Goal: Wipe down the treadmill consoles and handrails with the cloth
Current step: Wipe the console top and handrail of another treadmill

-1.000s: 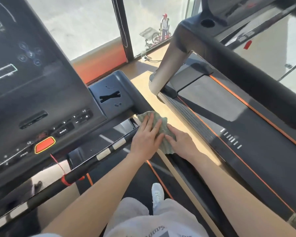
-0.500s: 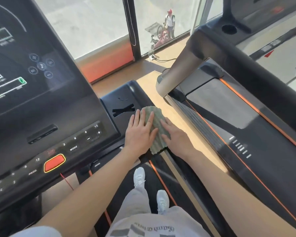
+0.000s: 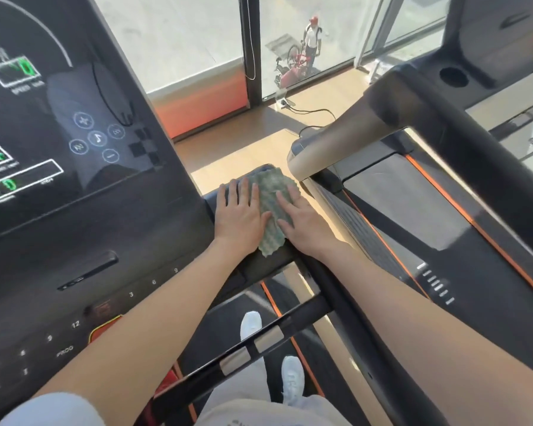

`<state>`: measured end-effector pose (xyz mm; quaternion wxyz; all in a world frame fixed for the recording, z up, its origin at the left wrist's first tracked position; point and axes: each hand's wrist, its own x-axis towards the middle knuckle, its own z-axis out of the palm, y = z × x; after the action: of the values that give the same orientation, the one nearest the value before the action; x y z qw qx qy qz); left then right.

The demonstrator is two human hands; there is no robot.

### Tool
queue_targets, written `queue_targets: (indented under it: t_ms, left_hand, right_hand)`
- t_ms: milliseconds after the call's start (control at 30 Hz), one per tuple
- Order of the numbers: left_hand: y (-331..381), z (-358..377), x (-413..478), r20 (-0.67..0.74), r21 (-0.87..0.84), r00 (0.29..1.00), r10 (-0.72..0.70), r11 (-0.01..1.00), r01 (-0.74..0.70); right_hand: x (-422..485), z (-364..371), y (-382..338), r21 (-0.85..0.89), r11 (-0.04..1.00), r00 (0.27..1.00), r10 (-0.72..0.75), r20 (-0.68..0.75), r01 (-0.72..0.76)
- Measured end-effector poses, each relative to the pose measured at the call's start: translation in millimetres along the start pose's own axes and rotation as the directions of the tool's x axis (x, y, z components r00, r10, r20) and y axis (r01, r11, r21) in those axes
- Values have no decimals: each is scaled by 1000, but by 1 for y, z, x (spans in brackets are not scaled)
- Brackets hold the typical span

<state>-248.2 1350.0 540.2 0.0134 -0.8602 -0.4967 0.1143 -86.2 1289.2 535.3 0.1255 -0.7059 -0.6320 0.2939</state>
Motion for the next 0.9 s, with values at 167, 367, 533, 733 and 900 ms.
queue_targets:
  t_ms: [167,367,533,733,900]
  left_hand:
    - [-19,-5,21,34,-54,994,-103,993,105]
    - [-44,-3,22,-8,-209,980,200,958,-197]
    - [-43,-1,-11,15,-58,984,178,983,-176]
    - [-30,12,-76,11,1,988,154,988,-154]
    - [-2,14,-110,47,-22,990,135,991,-134]
  right_hand:
    - [37,-4,-12,-92,995,998,-33,53,38]
    - [48,-7,-19,-254,961,990,-88,106,112]
    - [21,5,-20,-426,883,980,-161,120,197]
    - [-36,29,-24,-344,893,957,-265,119,290]
    - [-72,50,-16,-325,894,951,-296,92,310]
